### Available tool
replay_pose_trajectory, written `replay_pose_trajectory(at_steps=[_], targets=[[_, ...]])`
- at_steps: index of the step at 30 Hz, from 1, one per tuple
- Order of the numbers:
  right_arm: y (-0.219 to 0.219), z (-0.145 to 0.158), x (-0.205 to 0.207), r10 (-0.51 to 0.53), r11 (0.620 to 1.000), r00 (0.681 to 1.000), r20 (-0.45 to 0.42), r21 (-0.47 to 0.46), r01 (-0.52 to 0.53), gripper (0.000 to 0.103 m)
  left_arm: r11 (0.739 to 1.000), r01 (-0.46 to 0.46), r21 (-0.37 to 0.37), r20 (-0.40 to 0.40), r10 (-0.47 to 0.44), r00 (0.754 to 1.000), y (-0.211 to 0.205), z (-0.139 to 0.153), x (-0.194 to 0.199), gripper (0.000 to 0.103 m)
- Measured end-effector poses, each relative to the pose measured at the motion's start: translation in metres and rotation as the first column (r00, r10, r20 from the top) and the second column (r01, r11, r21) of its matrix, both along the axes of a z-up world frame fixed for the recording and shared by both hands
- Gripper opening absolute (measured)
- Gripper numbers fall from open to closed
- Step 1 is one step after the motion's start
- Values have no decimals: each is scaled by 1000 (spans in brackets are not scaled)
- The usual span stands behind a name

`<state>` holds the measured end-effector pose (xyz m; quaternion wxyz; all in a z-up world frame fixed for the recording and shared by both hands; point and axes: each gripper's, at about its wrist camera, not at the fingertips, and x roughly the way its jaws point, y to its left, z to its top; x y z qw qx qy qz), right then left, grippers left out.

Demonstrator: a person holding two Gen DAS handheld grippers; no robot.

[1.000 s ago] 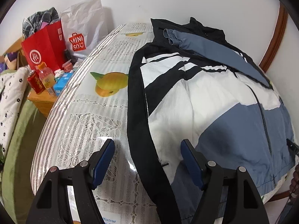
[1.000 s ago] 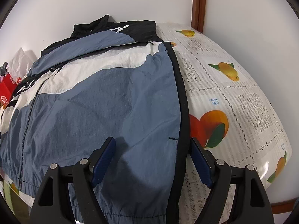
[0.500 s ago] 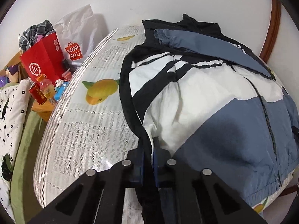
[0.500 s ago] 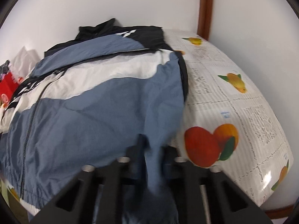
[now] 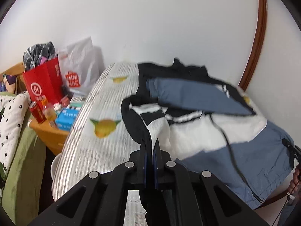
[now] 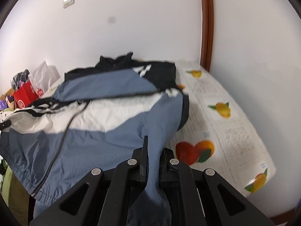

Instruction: Fold large clothes

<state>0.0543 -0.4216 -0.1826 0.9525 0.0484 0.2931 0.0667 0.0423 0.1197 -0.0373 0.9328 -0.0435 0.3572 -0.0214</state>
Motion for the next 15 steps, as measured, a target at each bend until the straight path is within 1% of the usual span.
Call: replay_pose_trajectory(at_steps=[4, 9, 15], targets=[[-5, 23, 0, -13, 1000, 999, 48, 18, 13, 5, 1000, -1, -18, 32, 2, 999, 1, 14, 7, 5], [-9, 45, 11, -36, 999, 997, 74, 42, 33, 5, 999, -2, -40, 35, 4, 999, 1, 24, 24, 5], [-8, 64, 40, -48, 998, 994, 98, 31, 45, 5, 1000, -1, -20, 55, 2, 999, -10, 35, 54, 5]])
